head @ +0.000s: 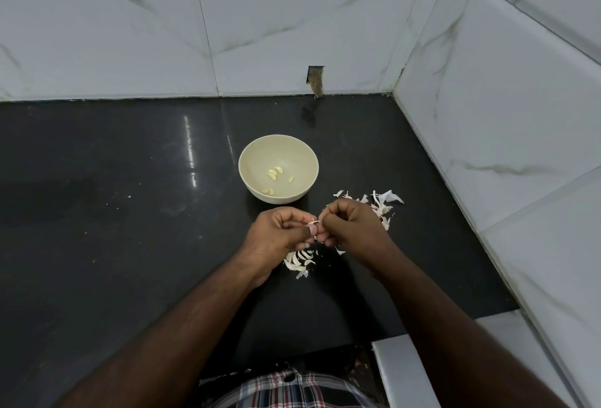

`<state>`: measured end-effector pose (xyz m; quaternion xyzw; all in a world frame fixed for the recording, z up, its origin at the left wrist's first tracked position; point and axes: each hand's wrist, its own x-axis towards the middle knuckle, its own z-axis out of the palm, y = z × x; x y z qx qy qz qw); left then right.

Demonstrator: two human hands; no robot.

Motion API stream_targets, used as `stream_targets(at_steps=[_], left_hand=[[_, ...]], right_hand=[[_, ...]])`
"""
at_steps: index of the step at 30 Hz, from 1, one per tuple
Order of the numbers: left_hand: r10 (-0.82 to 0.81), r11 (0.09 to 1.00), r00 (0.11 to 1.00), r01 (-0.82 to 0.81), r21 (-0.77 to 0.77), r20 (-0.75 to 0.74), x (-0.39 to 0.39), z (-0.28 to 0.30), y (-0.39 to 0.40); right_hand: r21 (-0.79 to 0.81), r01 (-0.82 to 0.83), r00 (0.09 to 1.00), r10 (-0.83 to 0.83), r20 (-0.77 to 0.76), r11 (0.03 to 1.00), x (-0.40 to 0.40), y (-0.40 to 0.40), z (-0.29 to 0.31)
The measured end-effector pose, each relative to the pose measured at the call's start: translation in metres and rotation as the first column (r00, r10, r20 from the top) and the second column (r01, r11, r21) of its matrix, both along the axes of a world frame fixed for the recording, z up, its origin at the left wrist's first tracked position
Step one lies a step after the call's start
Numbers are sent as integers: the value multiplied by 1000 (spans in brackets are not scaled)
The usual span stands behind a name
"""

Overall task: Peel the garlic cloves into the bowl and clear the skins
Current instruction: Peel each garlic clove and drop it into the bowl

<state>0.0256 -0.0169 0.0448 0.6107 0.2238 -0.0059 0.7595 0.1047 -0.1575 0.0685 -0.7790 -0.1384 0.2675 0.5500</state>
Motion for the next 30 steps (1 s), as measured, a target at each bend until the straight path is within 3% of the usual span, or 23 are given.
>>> stream_targets(at_steps=[5,10,12,15,18,20,25,30], left_hand=[[20,1000,999,-21,-15,-36,-1,-3,5],[16,1000,999,-17,-24,-46,-1,1,7],[32,999,999,-32,-2,-42,-1,3,5],[28,999,999,-27,41,-28,-1,6,4],[7,999,1000,-7,42,-12,-1,7,3],[3,999,1000,-3,47,5,-1,8,3],[11,1000,999,-11,4,44,-3,11,5],[47,998,997,-49,26,67,-3,12,7]], right_hand=[[-19,169,985,-168,37,985,10,-8,-3],[-316,100,938,17,347,943,13,-19,-4],[-326,90,911,55,409,941,8,-19,-2],[-182,-20,926,87,368,983,1,-16,0],[-222,-134,929,201,312,966,-4,-11,5],[-264,-94,923,183,338,960,-4,-9,4],[-154,-39,959,80,272,987,-7,-3,3],[-206,5,951,59,304,978,-7,3,-1]])
